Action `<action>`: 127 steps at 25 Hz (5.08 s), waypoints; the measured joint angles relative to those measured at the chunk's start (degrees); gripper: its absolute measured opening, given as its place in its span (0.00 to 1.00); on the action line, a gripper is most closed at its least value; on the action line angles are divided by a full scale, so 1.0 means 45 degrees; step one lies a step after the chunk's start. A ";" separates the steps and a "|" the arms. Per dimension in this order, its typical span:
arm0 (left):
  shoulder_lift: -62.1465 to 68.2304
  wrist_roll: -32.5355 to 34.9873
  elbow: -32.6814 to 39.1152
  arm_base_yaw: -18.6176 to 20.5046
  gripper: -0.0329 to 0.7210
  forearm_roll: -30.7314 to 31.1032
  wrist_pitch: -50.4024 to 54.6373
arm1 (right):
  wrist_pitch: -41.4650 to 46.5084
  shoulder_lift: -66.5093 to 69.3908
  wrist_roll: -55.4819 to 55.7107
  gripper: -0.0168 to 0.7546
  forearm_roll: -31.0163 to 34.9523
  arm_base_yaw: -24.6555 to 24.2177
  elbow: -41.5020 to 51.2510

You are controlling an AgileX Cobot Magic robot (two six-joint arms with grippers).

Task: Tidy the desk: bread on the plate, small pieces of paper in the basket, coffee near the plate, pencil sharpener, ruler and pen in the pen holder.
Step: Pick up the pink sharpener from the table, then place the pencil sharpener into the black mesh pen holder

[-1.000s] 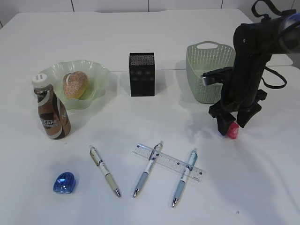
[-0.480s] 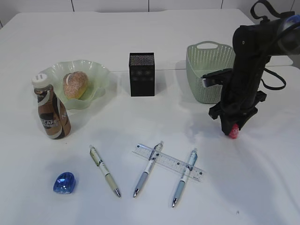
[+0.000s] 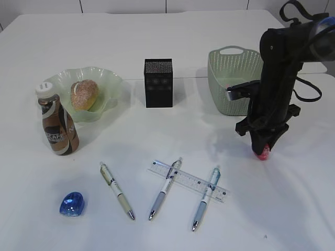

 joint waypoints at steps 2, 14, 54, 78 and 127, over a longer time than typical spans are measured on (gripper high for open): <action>0.0000 0.0000 0.0000 0.0000 0.57 0.0000 0.0000 | 0.0119 0.0000 0.0000 0.30 0.0000 0.0000 -0.0028; 0.0000 0.0000 0.0000 0.0000 0.57 0.0000 0.0264 | 0.0395 -0.0273 0.0551 0.30 0.2214 0.0000 -0.2416; 0.0000 0.0000 0.0000 0.0000 0.54 0.0000 -0.0052 | -0.3742 0.1165 0.1111 0.29 0.2822 0.2512 -0.7894; 0.0000 -0.0022 0.0000 0.0000 0.56 0.0000 -0.0707 | -0.5872 0.2419 0.0989 0.29 0.2780 0.2512 -0.7894; 0.0000 -0.0022 0.0000 0.0000 0.56 0.0006 -0.0860 | -0.7224 0.3133 0.0960 0.30 0.2331 0.2512 -0.7894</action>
